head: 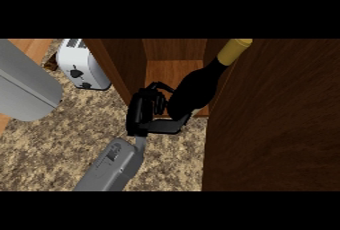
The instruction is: Pick up the wine, place it into the cabinet and close the cabinet
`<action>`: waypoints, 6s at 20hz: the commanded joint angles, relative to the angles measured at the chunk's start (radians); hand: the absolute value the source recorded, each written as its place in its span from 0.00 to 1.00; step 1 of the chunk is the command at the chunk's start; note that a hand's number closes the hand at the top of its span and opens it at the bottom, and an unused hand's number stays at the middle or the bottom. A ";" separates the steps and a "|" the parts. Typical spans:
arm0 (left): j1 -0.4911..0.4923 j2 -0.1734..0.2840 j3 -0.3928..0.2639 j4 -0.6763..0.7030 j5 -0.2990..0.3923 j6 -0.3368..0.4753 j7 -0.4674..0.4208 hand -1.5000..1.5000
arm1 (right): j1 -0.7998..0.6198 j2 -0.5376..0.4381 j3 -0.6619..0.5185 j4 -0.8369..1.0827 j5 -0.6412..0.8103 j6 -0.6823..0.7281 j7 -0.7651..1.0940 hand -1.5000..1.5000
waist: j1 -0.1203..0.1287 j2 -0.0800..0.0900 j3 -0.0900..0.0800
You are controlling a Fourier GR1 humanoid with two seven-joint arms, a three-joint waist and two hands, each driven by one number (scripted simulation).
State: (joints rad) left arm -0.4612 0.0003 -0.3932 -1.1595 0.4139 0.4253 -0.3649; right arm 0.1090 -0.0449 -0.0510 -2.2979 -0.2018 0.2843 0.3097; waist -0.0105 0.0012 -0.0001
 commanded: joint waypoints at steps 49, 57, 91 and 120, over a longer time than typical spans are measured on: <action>-0.506 0.000 -0.051 0.848 0.611 -0.159 -0.321 1.00 | 0.004 0.014 0.029 0.025 -0.001 0.017 -0.035 0.00 | -0.037 0.009 0.000; -0.513 0.000 -0.034 0.980 0.610 -0.212 -0.337 1.00 | -0.107 -0.003 0.024 0.048 -0.032 -0.017 0.050 0.00 | -0.048 0.018 -0.001; -0.257 0.063 -0.150 0.472 0.448 -0.153 -0.379 0.00 | -0.011 0.020 0.054 -0.063 0.049 -0.052 0.071 0.00 | 0.046 -0.020 0.001; 0.568 0.612 -0.116 -0.872 0.314 0.063 -0.078 0.00 | 0.003 -0.164 0.195 -0.134 -0.074 0.198 0.200 1.00 | 0.027 -0.004 -0.001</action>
State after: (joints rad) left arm 0.0100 0.5414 -0.5854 -1.9627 0.7023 0.5196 -0.4354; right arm 0.1133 -0.1894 0.0887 -2.3896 -0.2259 0.4595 0.4394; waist 0.0159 -0.0048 0.0000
